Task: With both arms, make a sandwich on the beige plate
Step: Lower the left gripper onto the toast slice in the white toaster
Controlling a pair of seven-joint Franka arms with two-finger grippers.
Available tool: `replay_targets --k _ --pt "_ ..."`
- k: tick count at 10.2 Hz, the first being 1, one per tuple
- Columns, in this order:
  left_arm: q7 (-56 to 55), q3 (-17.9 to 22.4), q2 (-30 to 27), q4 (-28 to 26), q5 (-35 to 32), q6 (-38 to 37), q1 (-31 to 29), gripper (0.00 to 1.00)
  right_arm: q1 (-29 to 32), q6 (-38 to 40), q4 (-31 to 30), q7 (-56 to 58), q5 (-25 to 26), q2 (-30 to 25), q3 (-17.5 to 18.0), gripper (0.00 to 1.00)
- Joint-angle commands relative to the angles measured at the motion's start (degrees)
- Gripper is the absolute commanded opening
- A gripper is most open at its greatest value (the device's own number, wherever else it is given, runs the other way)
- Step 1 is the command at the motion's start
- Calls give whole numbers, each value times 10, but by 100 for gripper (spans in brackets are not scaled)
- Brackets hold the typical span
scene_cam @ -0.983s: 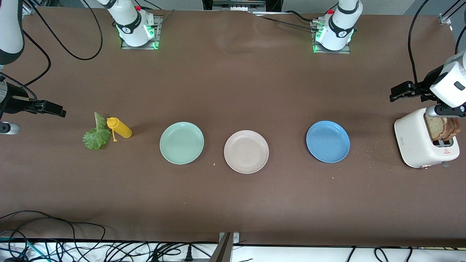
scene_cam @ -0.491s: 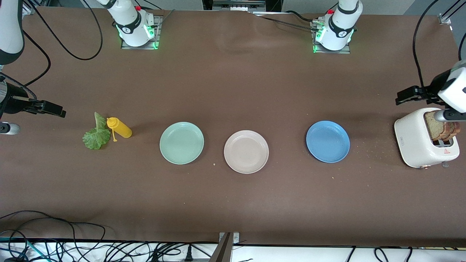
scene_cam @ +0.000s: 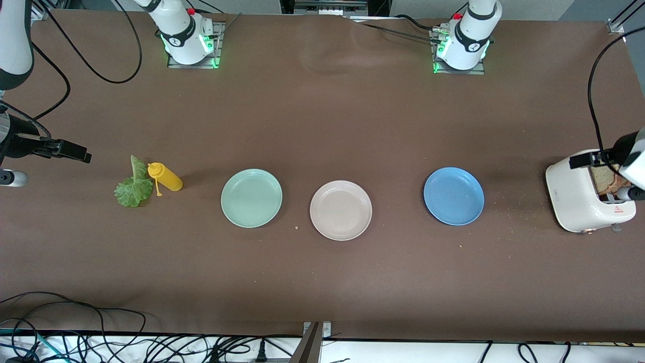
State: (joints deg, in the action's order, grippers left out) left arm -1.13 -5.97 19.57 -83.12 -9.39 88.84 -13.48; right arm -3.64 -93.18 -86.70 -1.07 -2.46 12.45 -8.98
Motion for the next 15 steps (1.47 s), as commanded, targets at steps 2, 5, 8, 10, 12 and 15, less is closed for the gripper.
replay_targets --k 2,5,8,10,12,15 --pt "8 -4 39 33 -21 -7 -8 100 3 -2 0 -3 -4 -3 3 100" --pt "32 -5 32 36 -20 -8 -31 100 4 -3 0 -2 -5 -2 3 100" --pt "53 -4 26 36 -20 -7 -33 100 4 -4 0 -2 -5 -2 3 100" --pt "84 -4 20 36 -32 -4 -43 100 4 -4 0 -1 -5 -2 3 100" --pt "124 -8 23 35 -35 37 -72 100 4 -4 0 1 -5 -2 3 100" --pt "134 -4 -1 8 -31 75 -84 100 5 -4 0 2 -5 -2 3 100"
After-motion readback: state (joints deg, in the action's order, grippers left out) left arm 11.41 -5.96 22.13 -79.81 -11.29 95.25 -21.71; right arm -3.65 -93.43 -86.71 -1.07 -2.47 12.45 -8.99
